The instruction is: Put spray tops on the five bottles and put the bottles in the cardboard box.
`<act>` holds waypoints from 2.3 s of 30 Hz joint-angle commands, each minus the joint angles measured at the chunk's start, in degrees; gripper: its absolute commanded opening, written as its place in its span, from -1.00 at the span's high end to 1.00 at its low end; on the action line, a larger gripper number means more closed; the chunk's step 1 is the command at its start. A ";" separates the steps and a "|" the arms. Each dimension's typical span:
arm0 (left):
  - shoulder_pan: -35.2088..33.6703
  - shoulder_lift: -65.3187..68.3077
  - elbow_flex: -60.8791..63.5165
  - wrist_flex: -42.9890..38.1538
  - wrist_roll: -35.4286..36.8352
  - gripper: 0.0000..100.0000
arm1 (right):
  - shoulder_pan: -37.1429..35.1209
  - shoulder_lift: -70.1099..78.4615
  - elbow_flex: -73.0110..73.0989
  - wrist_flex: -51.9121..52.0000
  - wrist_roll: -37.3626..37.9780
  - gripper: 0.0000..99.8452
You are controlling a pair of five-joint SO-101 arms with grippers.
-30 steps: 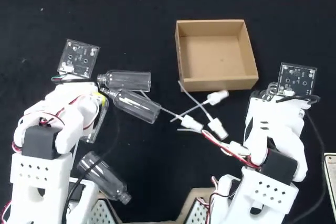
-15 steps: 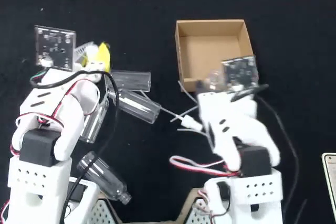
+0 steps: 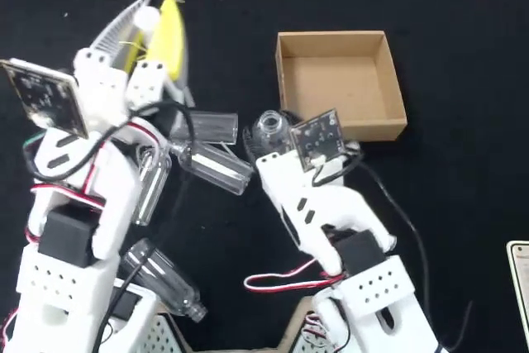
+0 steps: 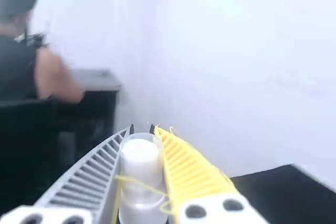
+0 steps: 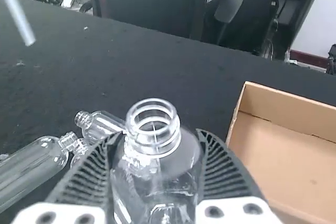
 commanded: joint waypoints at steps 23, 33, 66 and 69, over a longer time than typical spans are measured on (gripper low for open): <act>16.84 4.92 -5.32 -6.95 0.18 0.94 | -0.97 -1.89 -1.80 0.62 -7.21 0.90; 16.84 8.62 -5.41 -6.59 0.26 0.94 | -0.97 -1.89 -1.80 0.53 -7.12 0.90; 18.24 8.00 6.90 -6.33 0.70 0.94 | -0.62 -1.89 -1.54 0.62 -7.12 0.90; 18.15 8.00 9.54 -6.33 0.70 0.94 | -0.62 -1.89 -1.54 0.62 -7.12 0.90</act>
